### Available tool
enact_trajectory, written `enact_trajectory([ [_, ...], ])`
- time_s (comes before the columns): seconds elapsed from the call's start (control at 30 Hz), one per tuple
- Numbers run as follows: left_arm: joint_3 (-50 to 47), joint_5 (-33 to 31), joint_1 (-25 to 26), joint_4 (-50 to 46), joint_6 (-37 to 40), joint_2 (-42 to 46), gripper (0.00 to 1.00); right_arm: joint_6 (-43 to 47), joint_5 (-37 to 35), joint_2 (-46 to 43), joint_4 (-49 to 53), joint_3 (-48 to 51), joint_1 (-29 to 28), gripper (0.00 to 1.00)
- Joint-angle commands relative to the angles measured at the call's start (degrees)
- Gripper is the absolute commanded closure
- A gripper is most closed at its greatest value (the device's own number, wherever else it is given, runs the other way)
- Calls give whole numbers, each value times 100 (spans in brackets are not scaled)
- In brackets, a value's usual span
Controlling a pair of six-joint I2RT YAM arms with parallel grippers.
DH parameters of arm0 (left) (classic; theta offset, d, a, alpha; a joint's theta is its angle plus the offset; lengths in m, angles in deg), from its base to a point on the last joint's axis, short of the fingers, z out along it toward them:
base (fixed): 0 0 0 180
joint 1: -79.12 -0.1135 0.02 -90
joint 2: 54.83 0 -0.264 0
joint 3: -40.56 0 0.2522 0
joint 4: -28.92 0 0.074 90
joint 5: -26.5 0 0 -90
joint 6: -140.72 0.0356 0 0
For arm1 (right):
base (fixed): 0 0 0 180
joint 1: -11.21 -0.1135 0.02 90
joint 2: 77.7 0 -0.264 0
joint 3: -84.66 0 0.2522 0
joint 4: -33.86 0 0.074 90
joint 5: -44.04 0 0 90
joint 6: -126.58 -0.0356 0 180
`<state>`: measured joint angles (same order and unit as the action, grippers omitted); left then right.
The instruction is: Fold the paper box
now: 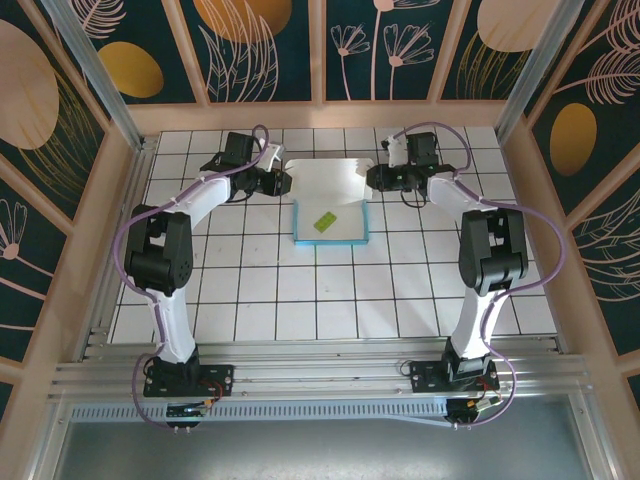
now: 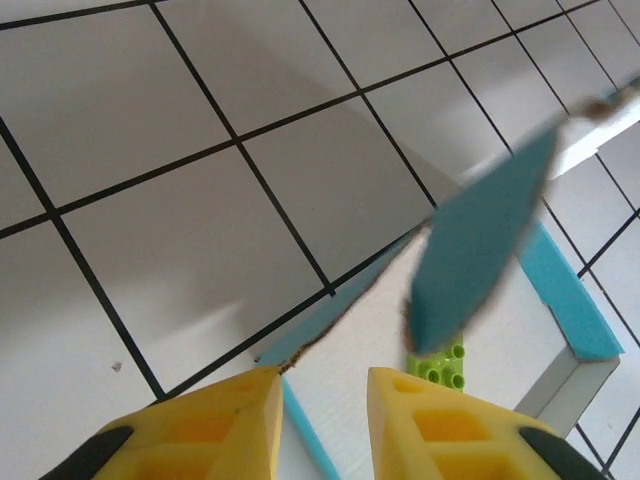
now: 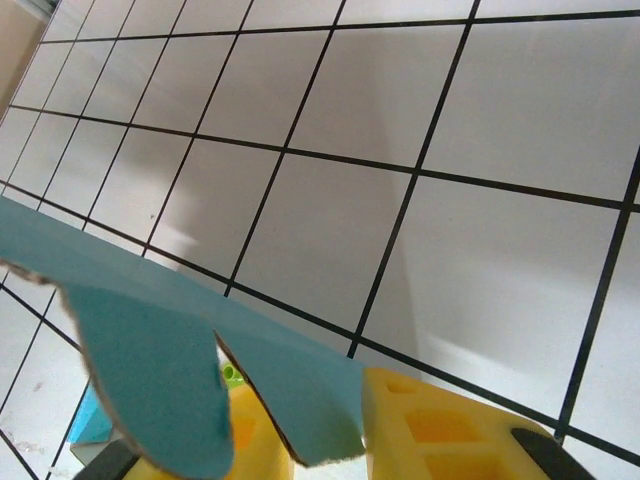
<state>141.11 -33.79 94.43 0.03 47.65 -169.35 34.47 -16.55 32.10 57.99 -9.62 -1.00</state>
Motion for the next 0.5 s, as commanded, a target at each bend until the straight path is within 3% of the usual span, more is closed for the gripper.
enact_trajectory([
  [0.0, -97, -100, -11, 107, -17, 37, 55, -88, -143, -87, -173, 122, -85, 75],
  [0.03, -117, -283, -11, 107, 12, 73, 41, -88, -169, -99, -175, 140, -85, 75],
  [0.07, -129, -446, -11, 101, 62, 112, 36, -73, -211, -99, -155, 134, -89, 75],
  [0.13, -37, -621, -11, 30, 189, 115, 33, -46, -203, -101, -108, 112, -83, 76],
  [0.3, 631, -311, -11, -542, 509, -314, 36, -9, -190, -91, -75, 61, -86, 76],
  [0.47, 863, 31, -17, -586, 439, -500, 51, -35, -155, -53, -35, -18, -104, 78],
])
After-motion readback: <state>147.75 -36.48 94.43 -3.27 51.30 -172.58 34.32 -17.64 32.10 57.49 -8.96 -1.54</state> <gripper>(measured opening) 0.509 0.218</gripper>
